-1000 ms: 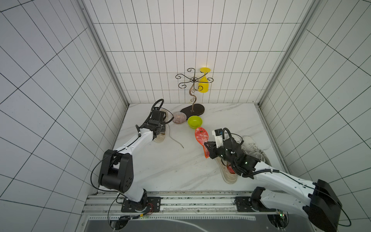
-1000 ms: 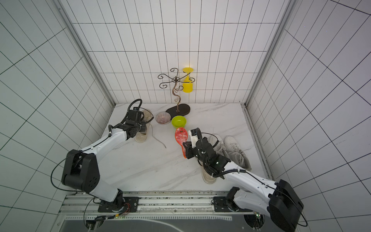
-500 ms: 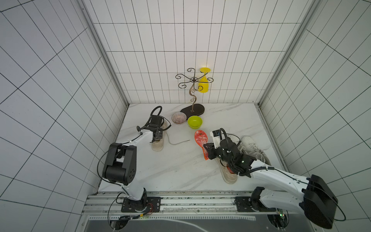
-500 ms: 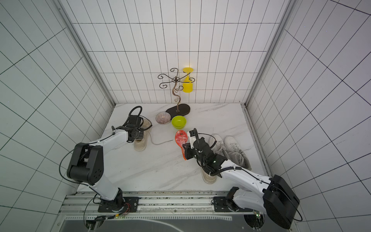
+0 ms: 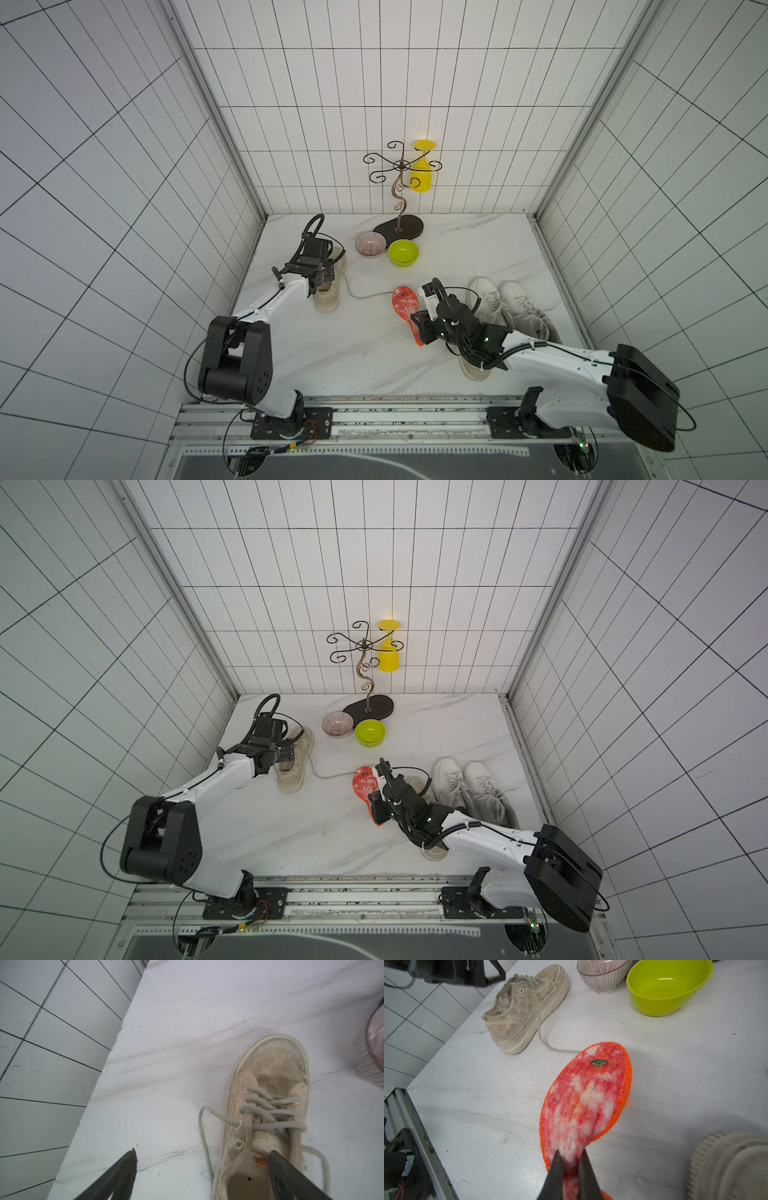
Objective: Remove the insole from the shoe
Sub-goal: Place the insole at the center of the board.
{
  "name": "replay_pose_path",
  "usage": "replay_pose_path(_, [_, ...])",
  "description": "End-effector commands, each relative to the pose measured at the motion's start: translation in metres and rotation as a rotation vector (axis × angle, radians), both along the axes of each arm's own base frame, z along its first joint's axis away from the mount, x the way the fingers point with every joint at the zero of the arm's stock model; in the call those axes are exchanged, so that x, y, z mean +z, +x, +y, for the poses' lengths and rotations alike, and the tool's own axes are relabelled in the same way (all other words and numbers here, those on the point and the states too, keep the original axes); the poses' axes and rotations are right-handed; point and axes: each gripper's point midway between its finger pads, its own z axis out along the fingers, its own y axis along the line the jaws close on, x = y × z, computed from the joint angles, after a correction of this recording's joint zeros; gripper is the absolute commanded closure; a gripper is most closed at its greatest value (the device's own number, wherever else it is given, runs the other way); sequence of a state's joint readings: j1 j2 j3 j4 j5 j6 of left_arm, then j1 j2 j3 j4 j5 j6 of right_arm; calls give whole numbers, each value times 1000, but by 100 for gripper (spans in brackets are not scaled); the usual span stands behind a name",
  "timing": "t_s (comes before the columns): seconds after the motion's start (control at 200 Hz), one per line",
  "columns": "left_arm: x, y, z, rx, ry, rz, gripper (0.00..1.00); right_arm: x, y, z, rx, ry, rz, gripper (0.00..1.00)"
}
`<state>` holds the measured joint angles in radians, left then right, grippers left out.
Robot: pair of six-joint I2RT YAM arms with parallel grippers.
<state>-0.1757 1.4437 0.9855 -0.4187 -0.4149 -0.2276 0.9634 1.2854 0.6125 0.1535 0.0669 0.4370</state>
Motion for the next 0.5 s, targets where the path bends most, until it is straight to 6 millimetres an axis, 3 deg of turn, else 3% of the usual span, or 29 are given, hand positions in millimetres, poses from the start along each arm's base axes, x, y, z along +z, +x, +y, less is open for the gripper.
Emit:
replay_pose_path(0.0, [45, -7, -6, 24, -108, -202, 2, 18, -8, 34, 71, 2, -26, 100])
replay_pose_path(0.165, [79, -27, 0, 100, -238, -392, 2, 0, -13, 65, 66, -35, 64, 100])
replay_pose_path(0.415, [92, -35, 2, 106, -299, -411, 2, -27, -10, 96, 34, -137, 172, 100])
replay_pose_path(0.495, [90, -35, 1, 102, -301, -405, 2, -34, -11, 100, 47, -160, 194, 77])
